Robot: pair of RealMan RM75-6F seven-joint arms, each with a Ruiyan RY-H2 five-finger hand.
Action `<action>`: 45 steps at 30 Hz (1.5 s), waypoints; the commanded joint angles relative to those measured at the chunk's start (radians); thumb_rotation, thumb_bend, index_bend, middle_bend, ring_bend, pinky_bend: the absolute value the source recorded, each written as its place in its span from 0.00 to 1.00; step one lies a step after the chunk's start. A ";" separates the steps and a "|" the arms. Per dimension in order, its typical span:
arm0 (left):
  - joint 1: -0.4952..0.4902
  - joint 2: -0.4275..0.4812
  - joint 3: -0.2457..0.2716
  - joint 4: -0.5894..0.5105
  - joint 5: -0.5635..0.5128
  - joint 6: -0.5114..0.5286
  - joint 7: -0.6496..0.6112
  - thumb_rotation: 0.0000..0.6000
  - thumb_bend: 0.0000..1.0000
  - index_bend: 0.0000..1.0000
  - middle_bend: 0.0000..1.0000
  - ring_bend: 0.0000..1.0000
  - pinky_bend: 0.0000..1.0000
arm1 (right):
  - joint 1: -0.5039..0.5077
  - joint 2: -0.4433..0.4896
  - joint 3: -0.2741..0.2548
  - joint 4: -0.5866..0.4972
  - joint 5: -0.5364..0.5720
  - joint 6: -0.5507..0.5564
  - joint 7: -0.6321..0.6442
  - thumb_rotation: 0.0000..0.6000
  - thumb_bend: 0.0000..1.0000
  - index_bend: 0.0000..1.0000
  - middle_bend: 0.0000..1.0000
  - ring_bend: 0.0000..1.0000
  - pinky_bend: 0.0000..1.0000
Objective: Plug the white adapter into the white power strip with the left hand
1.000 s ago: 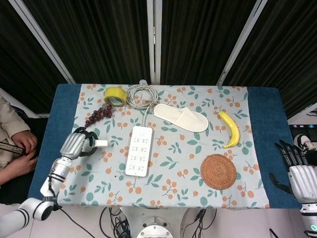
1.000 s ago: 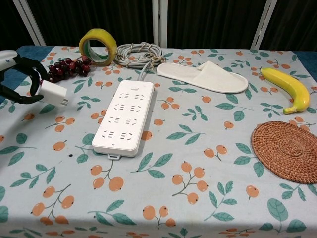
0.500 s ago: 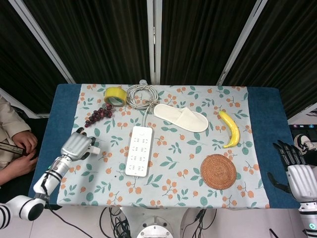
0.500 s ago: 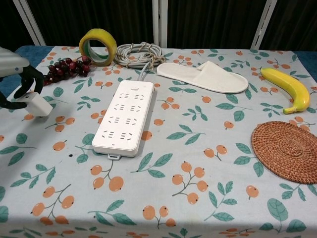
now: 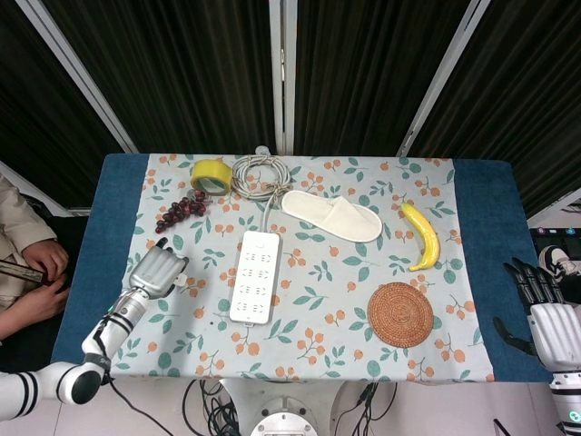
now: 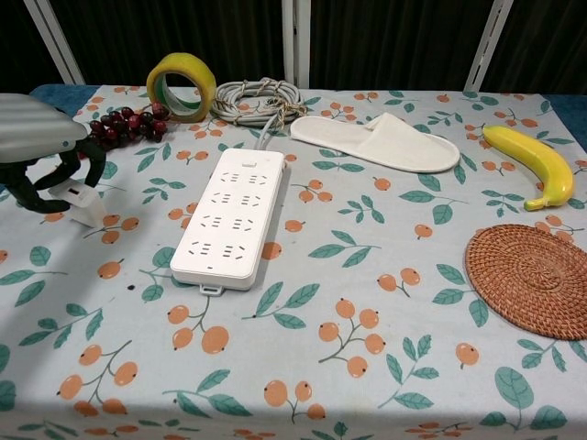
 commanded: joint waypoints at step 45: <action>0.056 -0.085 0.089 0.087 0.230 0.185 0.045 1.00 0.22 0.32 0.28 0.04 0.05 | -0.008 0.002 -0.002 0.012 -0.004 0.008 0.017 1.00 0.25 0.00 0.01 0.00 0.00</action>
